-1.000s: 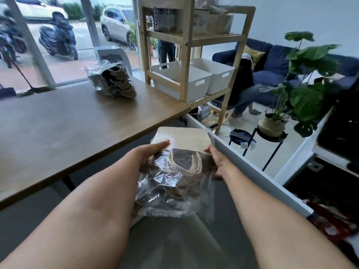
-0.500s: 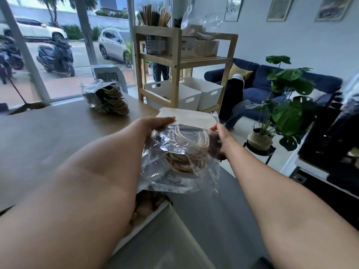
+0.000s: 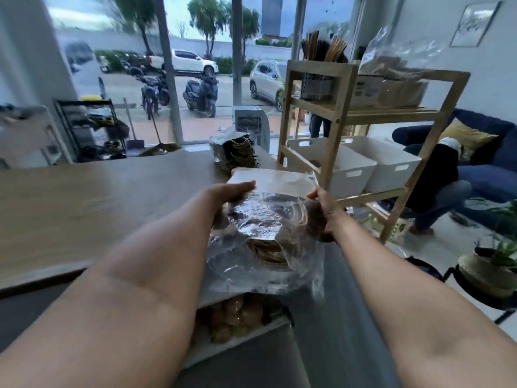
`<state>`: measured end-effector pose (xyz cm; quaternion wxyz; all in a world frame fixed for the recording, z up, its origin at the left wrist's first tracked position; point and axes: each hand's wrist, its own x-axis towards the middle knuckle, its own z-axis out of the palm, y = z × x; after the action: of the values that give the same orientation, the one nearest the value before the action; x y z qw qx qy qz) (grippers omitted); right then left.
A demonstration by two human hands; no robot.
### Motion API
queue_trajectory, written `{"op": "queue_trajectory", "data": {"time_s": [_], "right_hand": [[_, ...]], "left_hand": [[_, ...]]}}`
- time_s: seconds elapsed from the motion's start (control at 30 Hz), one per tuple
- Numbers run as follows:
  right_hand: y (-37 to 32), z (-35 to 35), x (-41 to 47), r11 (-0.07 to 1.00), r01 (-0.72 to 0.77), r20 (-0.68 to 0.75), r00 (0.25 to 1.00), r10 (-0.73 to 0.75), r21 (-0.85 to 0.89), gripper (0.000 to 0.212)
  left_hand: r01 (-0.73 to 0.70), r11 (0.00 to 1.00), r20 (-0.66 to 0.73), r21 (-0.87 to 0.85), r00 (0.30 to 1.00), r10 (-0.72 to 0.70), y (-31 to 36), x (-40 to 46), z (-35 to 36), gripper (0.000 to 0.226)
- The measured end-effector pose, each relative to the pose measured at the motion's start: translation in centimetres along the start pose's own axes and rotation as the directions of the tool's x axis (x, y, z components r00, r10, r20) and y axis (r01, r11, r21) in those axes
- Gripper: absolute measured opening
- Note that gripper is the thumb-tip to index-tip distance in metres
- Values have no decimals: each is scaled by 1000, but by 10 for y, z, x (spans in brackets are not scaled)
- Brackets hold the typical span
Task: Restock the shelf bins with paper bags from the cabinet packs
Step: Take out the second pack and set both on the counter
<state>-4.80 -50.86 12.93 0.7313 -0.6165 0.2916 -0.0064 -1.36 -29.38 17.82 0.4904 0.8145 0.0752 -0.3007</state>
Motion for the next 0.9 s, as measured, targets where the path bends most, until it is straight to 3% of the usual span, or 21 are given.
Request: {"op": "queue_trajectory", "data": {"time_s": [0.07,0.13,0.23,0.33,0.5,0.63,0.73,0.9], "right_hand": [[-6,31,5,1000,8,84,996,-6,-28,28],[-7,58,20,1000,-13,213,977,19,-28,42],[-7,103,44,999,11,277,961,4,-51,44],[-14,150,61,993,-1,352,935,44,-121,47],[-22,212,83,983,-160,483,856,185,-92,62],[-31,257,108,981,-150,507,840,192,-123,65],[-39,287,130,978,-188,518,829,209,-92,66],[-51,323,165,970,-210,544,804,240,-118,60]], "left_hand": [[25,999,-84,-38,996,-28,-11,0,-23,91],[31,994,-155,-104,987,-47,-20,0,-43,72],[26,976,-213,-218,974,-73,-30,4,-72,47],[8,950,-251,-311,964,-90,-38,13,-107,42],[-15,932,-298,-362,949,-101,-44,38,-159,40],[-11,919,-300,-394,947,-117,-40,63,-197,40],[-48,892,-286,-449,954,-93,-35,87,-225,53],[-19,894,-260,-448,959,-110,-29,127,-260,39]]}}
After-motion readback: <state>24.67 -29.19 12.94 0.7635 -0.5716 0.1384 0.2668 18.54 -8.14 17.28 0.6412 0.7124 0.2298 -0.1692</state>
